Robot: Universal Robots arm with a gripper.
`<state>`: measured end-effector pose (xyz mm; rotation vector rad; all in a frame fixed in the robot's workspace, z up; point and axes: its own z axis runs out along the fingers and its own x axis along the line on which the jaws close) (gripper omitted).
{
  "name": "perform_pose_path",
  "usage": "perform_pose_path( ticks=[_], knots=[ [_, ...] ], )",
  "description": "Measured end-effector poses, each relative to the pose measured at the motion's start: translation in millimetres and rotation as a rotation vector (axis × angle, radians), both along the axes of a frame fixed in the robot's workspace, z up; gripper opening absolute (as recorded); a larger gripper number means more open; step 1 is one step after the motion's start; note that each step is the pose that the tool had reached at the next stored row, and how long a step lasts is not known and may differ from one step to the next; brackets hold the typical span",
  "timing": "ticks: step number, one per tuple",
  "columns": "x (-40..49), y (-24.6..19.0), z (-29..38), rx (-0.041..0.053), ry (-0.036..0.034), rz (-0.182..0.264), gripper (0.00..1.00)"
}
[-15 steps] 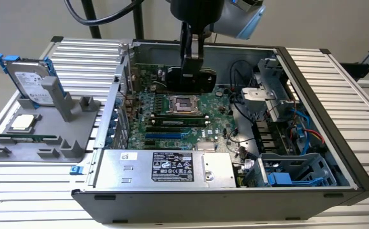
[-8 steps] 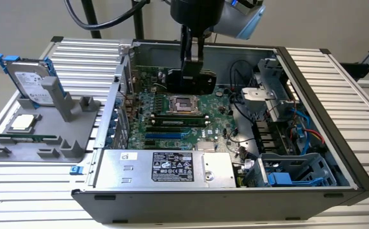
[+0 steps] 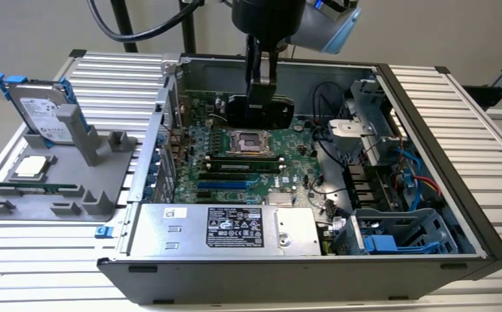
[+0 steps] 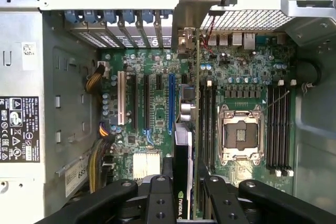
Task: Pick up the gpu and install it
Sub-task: 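Insert the gpu into the slot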
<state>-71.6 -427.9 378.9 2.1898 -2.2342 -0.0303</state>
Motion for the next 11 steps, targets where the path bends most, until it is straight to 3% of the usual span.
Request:
perform_pose_path(
  ticks=[11],
  knots=[
    [0.0,0.0,-4.1,-0.0004,-0.0138,0.0,0.0]
  ],
)
